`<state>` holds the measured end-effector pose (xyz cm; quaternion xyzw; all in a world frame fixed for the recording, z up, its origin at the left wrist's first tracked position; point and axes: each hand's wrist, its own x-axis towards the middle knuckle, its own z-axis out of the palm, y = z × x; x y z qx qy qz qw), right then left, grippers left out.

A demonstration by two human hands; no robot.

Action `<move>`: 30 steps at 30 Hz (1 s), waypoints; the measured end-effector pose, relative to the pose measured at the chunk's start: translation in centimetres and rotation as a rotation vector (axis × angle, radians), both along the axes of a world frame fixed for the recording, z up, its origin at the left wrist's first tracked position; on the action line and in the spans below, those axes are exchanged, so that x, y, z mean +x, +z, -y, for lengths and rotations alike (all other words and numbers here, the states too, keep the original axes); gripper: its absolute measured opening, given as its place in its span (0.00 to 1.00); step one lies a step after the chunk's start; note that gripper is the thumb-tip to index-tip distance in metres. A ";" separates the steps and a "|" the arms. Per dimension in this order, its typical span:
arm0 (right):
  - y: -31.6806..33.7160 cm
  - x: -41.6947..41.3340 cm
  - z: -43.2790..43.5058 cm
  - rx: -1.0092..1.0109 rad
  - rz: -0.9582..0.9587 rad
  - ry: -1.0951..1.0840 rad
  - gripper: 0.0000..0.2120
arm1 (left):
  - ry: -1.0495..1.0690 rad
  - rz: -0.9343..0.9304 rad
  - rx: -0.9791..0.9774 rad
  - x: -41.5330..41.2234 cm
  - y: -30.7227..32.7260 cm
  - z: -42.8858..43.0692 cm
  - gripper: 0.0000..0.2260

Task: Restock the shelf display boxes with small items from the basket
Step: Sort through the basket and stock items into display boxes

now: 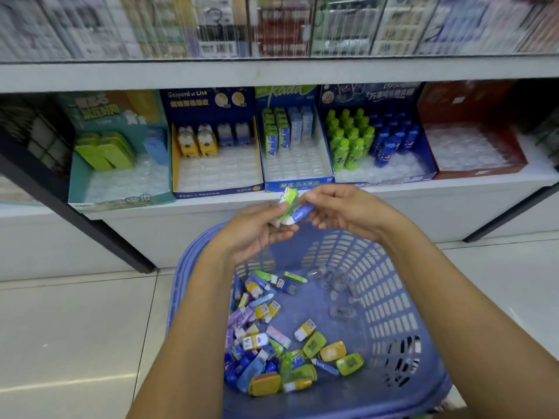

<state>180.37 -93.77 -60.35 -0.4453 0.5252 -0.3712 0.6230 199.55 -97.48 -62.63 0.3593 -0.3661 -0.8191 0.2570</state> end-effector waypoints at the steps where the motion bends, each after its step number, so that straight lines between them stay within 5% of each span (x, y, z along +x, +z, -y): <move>1: 0.4 0.5 0.4 -0.058 -0.006 -0.050 0.04 | 0.039 -0.008 -0.046 -0.2 0.6 0.1 0.06; 9: 3.0 0.3 7.1 -0.468 -0.480 -0.475 0.09 | 0.420 0.105 -0.137 -0.4 1.4 1.6 0.09; 24: 2.2 0.6 12.0 -0.660 -1.055 -0.152 0.12 | 0.545 -0.047 -0.088 -0.4 1.3 2.7 0.08; 30: 0.5 1.1 10.8 -0.727 -1.100 -0.263 0.11 | 0.501 -0.015 -0.174 -0.9 1.4 2.4 0.03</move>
